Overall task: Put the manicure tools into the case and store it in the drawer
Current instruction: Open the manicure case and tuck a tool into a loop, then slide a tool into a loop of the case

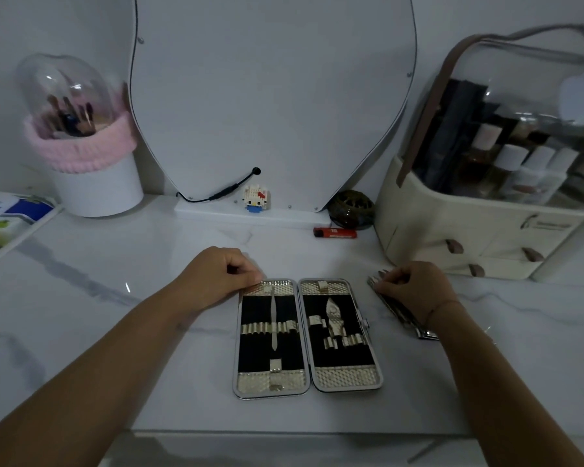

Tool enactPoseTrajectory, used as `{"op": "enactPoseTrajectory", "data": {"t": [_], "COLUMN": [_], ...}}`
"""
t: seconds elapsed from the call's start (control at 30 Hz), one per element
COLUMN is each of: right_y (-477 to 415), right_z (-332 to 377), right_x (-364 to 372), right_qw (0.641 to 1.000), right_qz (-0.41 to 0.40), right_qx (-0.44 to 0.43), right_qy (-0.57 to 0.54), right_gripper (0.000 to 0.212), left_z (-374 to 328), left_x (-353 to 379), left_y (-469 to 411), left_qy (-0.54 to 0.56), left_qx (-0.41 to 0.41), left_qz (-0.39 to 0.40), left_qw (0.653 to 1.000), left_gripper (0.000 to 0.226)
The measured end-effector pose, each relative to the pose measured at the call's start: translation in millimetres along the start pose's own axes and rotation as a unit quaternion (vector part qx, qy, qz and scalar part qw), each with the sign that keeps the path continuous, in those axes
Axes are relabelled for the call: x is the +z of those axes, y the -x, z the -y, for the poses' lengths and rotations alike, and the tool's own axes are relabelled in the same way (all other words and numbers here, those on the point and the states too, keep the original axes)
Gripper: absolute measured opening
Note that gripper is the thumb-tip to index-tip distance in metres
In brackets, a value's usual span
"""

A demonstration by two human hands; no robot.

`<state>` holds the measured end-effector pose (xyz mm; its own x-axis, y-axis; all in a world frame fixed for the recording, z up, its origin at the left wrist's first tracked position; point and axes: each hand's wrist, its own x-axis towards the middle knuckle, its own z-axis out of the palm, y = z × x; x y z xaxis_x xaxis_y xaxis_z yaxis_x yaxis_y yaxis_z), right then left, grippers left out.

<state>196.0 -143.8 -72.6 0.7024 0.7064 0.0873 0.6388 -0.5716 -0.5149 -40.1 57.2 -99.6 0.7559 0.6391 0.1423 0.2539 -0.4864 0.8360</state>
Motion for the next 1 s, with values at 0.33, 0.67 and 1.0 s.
{"op": "enactPoseTrajectory", "data": {"t": [0.33, 0.67, 1.0], "right_y": [-2.2, -2.1, 9.9], "right_z": [1.7, 8.6, 110.8], "right_x": [-1.9, -3.8, 36.8], "right_qw": [1.0, 0.983, 0.896], "right_qz": [0.012, -0.012, 0.193], "right_qx": [-0.007, -0.012, -0.039], "right_qy": [-0.002, -0.183, -0.398], "right_gripper": [0.015, 0.011, 0.013], "left_z": [-1.3, -2.3, -3.9], "left_x": [-0.1, -3.2, -12.7], "left_y": [0.5, 2.8, 5.1], "left_qy": [0.011, 0.033, 0.008], "left_qx": [-0.003, -0.006, -0.018], "left_qz": [0.0, 0.01, 0.016], "left_qw": [1.0, 0.999, 1.0], "left_gripper": [0.01, 0.008, 0.01]}}
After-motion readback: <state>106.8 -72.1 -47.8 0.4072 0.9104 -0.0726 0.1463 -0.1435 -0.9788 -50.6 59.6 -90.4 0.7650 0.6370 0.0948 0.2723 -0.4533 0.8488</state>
